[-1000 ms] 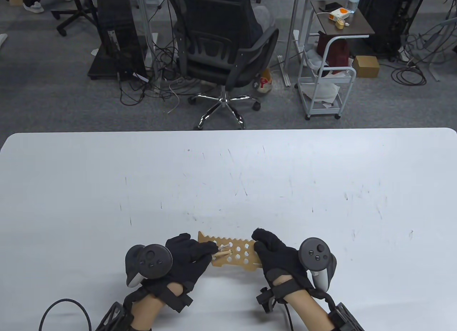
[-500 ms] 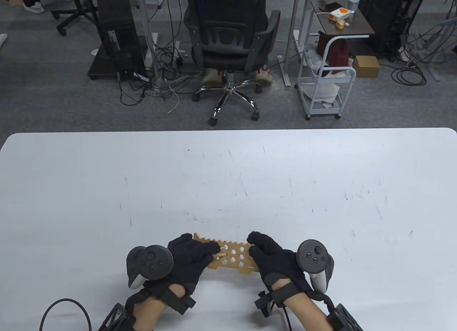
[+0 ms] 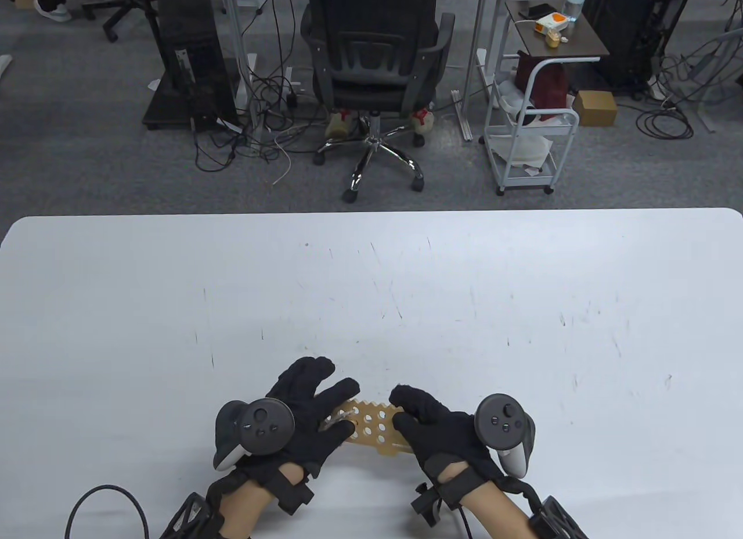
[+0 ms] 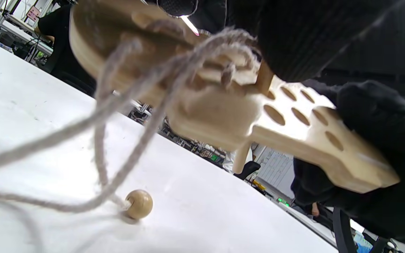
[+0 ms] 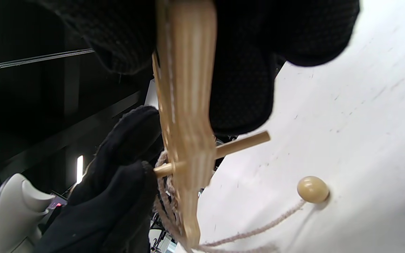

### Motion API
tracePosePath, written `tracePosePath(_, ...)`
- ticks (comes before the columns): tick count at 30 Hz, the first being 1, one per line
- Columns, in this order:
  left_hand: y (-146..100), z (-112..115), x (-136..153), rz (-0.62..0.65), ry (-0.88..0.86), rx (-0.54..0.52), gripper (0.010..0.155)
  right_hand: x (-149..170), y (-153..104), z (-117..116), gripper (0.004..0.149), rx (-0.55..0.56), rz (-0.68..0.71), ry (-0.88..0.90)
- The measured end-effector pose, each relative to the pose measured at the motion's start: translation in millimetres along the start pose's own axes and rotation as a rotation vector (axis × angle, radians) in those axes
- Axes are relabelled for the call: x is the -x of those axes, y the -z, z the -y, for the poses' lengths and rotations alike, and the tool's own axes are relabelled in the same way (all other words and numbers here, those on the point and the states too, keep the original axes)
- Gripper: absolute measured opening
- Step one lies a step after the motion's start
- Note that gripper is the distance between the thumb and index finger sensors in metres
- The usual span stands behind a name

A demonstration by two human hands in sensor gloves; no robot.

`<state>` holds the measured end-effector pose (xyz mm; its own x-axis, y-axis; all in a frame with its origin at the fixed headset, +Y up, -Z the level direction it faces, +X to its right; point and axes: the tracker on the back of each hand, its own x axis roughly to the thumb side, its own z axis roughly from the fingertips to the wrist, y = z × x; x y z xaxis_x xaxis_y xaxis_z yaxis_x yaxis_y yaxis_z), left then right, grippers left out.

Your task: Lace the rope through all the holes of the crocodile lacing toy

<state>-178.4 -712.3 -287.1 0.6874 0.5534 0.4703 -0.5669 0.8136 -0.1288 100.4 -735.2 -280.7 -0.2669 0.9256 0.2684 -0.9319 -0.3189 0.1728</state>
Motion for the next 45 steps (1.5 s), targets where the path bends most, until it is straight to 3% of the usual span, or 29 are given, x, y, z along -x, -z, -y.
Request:
tracePosePath(11,-0.6,-1.0,1.5,-0.003,0.006,-0.019,0.075,2.9,-0.2,2.7,0.051,0.03,-0.038,0.003)
tracePosePath(22,-10.5,-28.2,23.8,-0.138,-0.064,-0.253,0.068,6.9,0.6,10.9,0.05,0.068,-0.066,0.034)
tracePosePath(29,-13.2,-36.0,51.1,-0.281,-0.161,-0.328,0.061,8.0,0.2,18.1,0.049,0.113,-0.073,0.064)
tracePosePath(36,-7.5,-28.4,70.0,-0.377,-0.2,-0.213,0.059,7.9,0.0,21.2,0.048,0.119,-0.072,0.096)
tracePosePath(45,5.0,-8.1,63.5,-0.278,-0.176,-0.005,0.052,7.0,0.3,18.2,0.048,0.089,-0.05,0.126)
